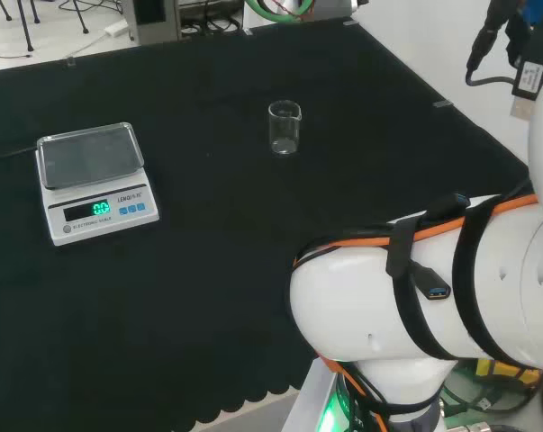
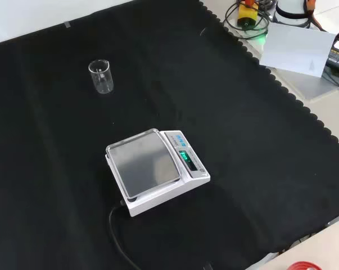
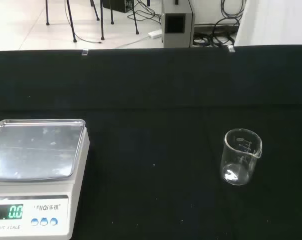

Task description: Pick up the beaker.

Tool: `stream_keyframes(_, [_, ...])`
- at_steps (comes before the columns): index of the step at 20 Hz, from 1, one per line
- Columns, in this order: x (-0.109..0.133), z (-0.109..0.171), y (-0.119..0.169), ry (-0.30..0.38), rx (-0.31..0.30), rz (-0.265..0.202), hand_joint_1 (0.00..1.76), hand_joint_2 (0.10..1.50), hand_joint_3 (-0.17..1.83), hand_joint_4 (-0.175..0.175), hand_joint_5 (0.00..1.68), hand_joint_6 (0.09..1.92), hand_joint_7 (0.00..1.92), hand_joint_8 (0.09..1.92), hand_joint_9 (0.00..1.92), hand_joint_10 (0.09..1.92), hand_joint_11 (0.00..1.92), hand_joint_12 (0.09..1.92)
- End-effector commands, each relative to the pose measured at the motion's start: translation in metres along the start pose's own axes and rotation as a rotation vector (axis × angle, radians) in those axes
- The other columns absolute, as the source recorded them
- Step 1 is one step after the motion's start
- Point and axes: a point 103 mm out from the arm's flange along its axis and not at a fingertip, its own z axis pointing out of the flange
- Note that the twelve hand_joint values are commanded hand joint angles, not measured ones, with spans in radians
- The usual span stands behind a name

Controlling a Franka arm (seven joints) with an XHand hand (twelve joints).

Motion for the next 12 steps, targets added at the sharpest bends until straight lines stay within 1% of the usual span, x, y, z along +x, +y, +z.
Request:
stream_keyframes(1, [-0.076, -0.113, -0.100, -0.023, -0.061, 0.130, 0.45, 0.67, 0.08, 0.077, 0.03, 0.09, 0.19, 0.23, 0.14, 0.86, 0.00, 1.47])
stream_keyframes(2, [-0.077, -0.120, -0.106, -0.019, -0.063, 0.139, 0.46, 0.69, 0.07, 0.074, 0.04, 0.09, 0.18, 0.33, 0.16, 0.87, 0.00, 1.48])
stream_keyframes(3, [-0.079, -0.120, -0.105, -0.015, -0.059, 0.141, 0.46, 0.70, 0.06, 0.072, 0.04, 0.09, 0.15, 0.43, 0.16, 0.88, 0.00, 1.49])
stream_keyframes(5, [-0.083, -0.116, -0.101, -0.010, -0.052, 0.139, 0.46, 0.71, 0.05, 0.071, 0.04, 0.09, 0.13, 0.52, 0.17, 0.89, 0.00, 1.49])
stream_keyframes(8, [-0.099, -0.108, -0.091, -0.024, -0.043, 0.133, 0.46, 0.71, 0.05, 0.071, 0.04, 0.09, 0.12, 0.55, 0.17, 0.89, 0.00, 1.49])
stream_keyframes(9, [-0.103, -0.104, -0.087, 0.005, -0.041, 0.121, 0.46, 0.71, 0.05, 0.071, 0.04, 0.09, 0.12, 0.56, 0.17, 0.89, 0.00, 1.50])
stream_keyframes(10, [-0.099, -0.100, -0.082, 0.024, -0.036, 0.121, 0.46, 0.71, 0.05, 0.071, 0.04, 0.09, 0.12, 0.56, 0.17, 0.89, 0.00, 1.50])
stream_keyframes(12, [-0.092, -0.083, -0.065, 0.033, -0.012, 0.134, 0.47, 0.71, 0.05, 0.071, 0.04, 0.09, 0.11, 0.56, 0.17, 0.89, 0.00, 1.50])
